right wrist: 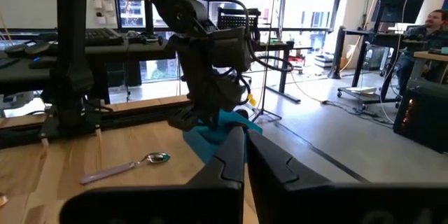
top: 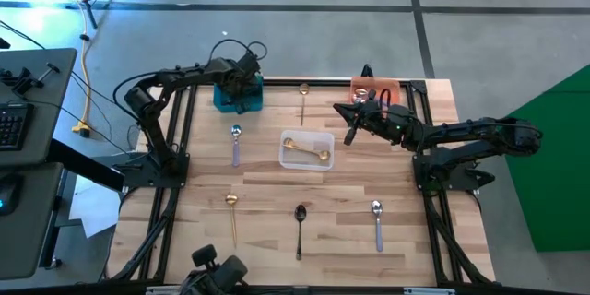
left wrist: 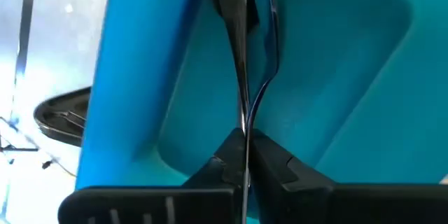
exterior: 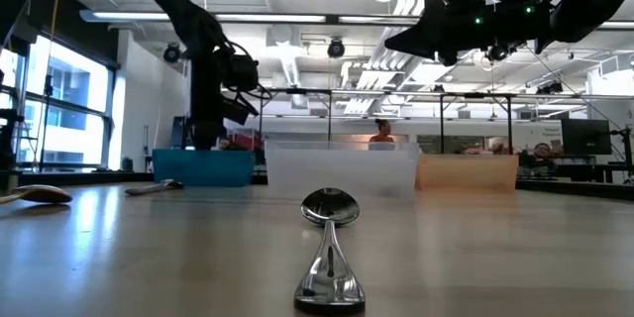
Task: Sort silverware by color (type)
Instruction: Put the black spoon into the blue bin, then put the purple spoon into the orange bin
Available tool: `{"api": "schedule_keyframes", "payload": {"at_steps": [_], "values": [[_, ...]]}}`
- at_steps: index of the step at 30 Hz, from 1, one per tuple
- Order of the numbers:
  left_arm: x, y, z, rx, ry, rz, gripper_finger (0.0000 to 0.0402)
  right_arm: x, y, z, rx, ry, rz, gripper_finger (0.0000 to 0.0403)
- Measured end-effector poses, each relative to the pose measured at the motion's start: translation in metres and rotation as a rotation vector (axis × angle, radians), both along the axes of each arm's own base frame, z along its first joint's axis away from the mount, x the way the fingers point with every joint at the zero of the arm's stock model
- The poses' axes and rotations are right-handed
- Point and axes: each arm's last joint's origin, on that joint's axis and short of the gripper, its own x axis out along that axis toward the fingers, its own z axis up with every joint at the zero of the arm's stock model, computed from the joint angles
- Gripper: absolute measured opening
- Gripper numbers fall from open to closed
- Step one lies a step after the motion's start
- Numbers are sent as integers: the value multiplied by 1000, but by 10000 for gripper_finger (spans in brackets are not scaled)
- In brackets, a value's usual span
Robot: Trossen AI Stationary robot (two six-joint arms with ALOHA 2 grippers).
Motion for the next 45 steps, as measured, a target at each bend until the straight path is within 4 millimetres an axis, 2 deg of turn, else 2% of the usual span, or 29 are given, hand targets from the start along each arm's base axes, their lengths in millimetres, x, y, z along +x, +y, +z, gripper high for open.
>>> {"api": "schedule_keyframes", "payload": {"at_steps": [5, 8, 13, 17, 21, 24, 27, 31, 35, 40, 45], "values": [[1, -1, -1, 10, -19, 19, 35, 1, 0, 0, 13, 4, 1, 0], [4, -5, 5, 14, -46, 7, 62, 2, -1, 4, 31, -6, -25, 6], [6, -17, 26, 82, -128, -3, 95, 6, -3, 5, 75, 55, -72, 54], [2, -34, 41, 146, -285, -9, 99, 10, -3, 3, 173, 173, -80, 100], [-4, -60, 52, 228, -492, -41, 89, 14, 5, 4, 283, 354, -112, 111], [-10, -80, 57, 286, -653, -84, 79, 14, 18, 8, 357, 482, -147, 97], [-16, -97, 58, 266, -855, -123, 69, 12, 34, 15, 466, 561, -154, 72], [-24, -117, 47, 192, -1120, -196, 53, 6, 60, 16, 631, 632, -181, 32], [-30, -131, 34, 138, -1296, -278, 36, -1, 91, 6, 821, 683, -200, 8], [-36, -144, 20, 103, -1387, -347, 20, -12, 131, -8, 1103, 793, -228, 11], [-38, -150, 11, 80, -1377, -357, 12, -18, 170, -25, 1294, 890, -303, 52]]}}
